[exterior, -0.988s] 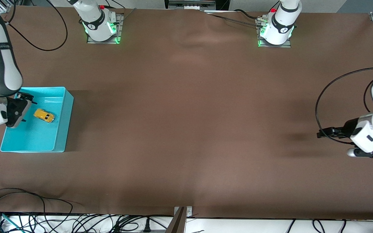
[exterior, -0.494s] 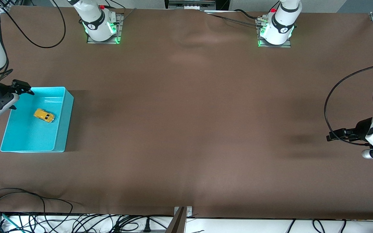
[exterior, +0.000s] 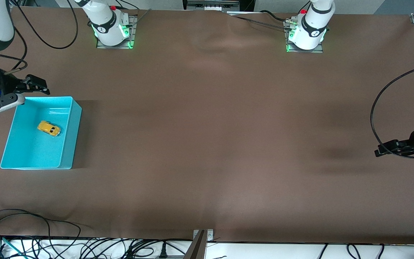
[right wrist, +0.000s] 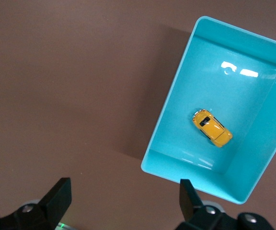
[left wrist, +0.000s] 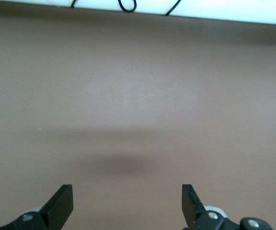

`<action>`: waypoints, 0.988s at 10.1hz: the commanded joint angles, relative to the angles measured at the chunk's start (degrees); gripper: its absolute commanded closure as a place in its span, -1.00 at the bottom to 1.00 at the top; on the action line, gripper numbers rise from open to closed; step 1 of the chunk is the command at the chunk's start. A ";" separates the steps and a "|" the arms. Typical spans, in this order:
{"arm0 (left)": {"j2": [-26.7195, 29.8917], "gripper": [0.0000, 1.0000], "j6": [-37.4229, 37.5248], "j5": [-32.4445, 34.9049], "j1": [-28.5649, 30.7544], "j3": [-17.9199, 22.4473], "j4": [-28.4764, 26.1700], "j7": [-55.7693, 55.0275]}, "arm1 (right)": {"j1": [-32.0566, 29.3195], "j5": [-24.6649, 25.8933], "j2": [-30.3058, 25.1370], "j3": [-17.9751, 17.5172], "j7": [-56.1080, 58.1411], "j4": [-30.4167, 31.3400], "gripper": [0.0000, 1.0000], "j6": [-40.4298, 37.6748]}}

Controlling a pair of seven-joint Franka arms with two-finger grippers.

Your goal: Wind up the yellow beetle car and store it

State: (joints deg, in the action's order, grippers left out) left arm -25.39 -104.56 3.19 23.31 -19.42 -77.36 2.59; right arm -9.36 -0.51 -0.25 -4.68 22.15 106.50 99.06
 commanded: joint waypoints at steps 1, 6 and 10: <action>2.97 -1.00 3.83 -0.21 0.60 -0.01 -0.42 1.54 | 2.85 -0.89 -4.84 -0.58 -11.47 1.25 -1.00 -3.34; 16.22 -1.00 7.44 -0.99 -17.54 13.38 -5.59 1.54 | 5.93 -0.37 -3.81 -1.47 -27.29 -9.35 -1.00 -15.27; 26.09 -1.00 7.36 -1.69 -25.06 17.04 -16.95 -0.13 | 5.93 -0.10 -3.89 -0.94 -28.12 -10.97 -1.00 -15.13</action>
State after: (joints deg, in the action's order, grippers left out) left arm -2.38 -95.97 3.03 0.50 -4.57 -89.91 2.62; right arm -3.95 -0.51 -5.36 -6.24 -4.99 97.48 85.24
